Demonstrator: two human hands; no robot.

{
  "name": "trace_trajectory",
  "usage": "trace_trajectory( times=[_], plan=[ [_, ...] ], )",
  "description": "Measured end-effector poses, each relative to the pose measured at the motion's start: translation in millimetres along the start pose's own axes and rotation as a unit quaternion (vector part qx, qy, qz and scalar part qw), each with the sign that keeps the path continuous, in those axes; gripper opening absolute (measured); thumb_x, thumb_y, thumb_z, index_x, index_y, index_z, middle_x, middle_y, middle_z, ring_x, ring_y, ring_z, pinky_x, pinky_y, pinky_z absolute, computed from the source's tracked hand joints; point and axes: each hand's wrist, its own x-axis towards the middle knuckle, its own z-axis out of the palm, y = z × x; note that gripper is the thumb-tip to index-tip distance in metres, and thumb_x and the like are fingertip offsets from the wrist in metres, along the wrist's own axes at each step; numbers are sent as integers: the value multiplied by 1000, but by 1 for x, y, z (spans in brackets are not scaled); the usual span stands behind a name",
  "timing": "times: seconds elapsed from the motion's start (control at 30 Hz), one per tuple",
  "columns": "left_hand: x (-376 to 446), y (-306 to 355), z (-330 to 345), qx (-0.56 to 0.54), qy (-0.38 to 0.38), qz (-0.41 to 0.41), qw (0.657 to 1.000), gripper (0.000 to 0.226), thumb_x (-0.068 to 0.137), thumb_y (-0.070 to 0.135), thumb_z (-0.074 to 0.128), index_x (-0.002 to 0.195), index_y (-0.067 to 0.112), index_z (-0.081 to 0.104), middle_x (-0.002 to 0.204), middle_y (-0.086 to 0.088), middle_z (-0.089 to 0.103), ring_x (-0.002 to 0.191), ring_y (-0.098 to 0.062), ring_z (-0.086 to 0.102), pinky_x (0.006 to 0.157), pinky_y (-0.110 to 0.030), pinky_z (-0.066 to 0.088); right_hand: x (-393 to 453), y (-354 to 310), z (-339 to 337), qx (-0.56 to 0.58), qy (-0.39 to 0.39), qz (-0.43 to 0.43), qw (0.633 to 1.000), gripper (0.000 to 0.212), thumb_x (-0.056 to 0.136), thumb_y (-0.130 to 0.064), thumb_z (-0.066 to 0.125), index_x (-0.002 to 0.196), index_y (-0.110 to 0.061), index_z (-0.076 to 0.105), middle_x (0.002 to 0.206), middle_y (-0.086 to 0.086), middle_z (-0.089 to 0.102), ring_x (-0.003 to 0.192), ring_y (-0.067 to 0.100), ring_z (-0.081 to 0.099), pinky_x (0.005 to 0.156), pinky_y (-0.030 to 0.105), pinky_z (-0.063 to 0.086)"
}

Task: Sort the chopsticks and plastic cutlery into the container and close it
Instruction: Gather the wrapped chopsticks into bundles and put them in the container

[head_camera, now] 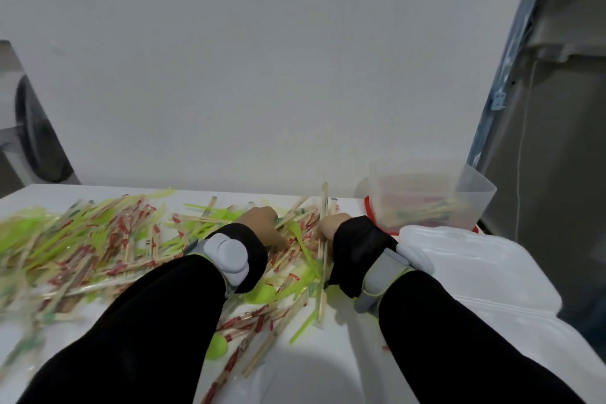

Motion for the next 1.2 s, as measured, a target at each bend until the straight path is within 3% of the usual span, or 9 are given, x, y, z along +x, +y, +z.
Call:
trace_trajectory(
  times=[0.13,0.33,0.43,0.57,0.73,0.9,1.0,1.1,1.2],
  plan=[
    [-5,-2,6,49,36,11,998,31,72,26,72,97,13,59,94,-5,63,87,-25,60,68,-30,47,-7,4,7,77,1,54,996,24,92,8,31,73,1,45,52,10,48,49,19,44,47,26,38],
    [-15,-8,-9,-70,105,-30,992,29,76,7,60,105,6,63,105,-15,66,95,-31,61,74,-32,49,-15,7,12,101,5,31,994,13,84,5,40,76,-2,48,54,8,44,49,20,41,49,25,39],
    [-19,-17,-37,-188,116,-54,974,22,73,4,68,94,8,63,81,-12,61,69,-25,56,56,-24,41,-23,3,16,163,-6,24,986,3,85,-5,50,84,-2,51,58,6,38,44,18,34,42,19,32],
    [-31,-22,-76,-374,143,-31,916,23,68,-7,68,71,9,52,56,-7,44,42,-17,35,42,-20,27,-22,-4,20,233,6,-11,972,35,85,-26,65,111,-5,52,58,4,41,45,17,38,45,21,35],
    [-55,-1,-98,-558,118,61,819,22,87,-4,50,106,4,53,50,-4,60,29,-7,29,31,-13,21,-24,-16,24,297,-12,-46,954,44,74,-50,72,82,-12,52,58,0,45,43,17,42,54,28,39],
    [-85,23,-83,-633,13,125,764,26,91,-3,42,114,7,51,51,-3,58,27,-6,29,30,-16,19,-43,-34,27,396,15,-78,915,47,79,-57,63,85,-11,57,74,1,53,49,15,37,47,25,35],
    [-97,30,-59,-614,-48,138,775,24,91,-5,41,110,6,52,49,-2,53,27,-5,30,29,-15,20,-52,-38,24,469,59,-97,876,36,88,-44,59,85,-9,58,80,2,62,44,13,45,44,24,36],
    [-105,27,-38,-558,-73,135,815,19,89,-8,45,101,7,47,47,-3,52,28,-6,31,30,-16,20,-58,-39,11,516,147,-125,834,12,95,-16,51,86,-7,52,67,4,54,46,16,48,48,26,36],
    [-103,15,-28,-563,-38,95,820,22,89,-6,43,103,8,53,48,-4,52,33,-10,33,35,-20,22,-61,-39,-5,542,211,-177,794,18,95,-8,44,79,-13,45,58,4,40,45,18,40,47,24,36]
  ],
)
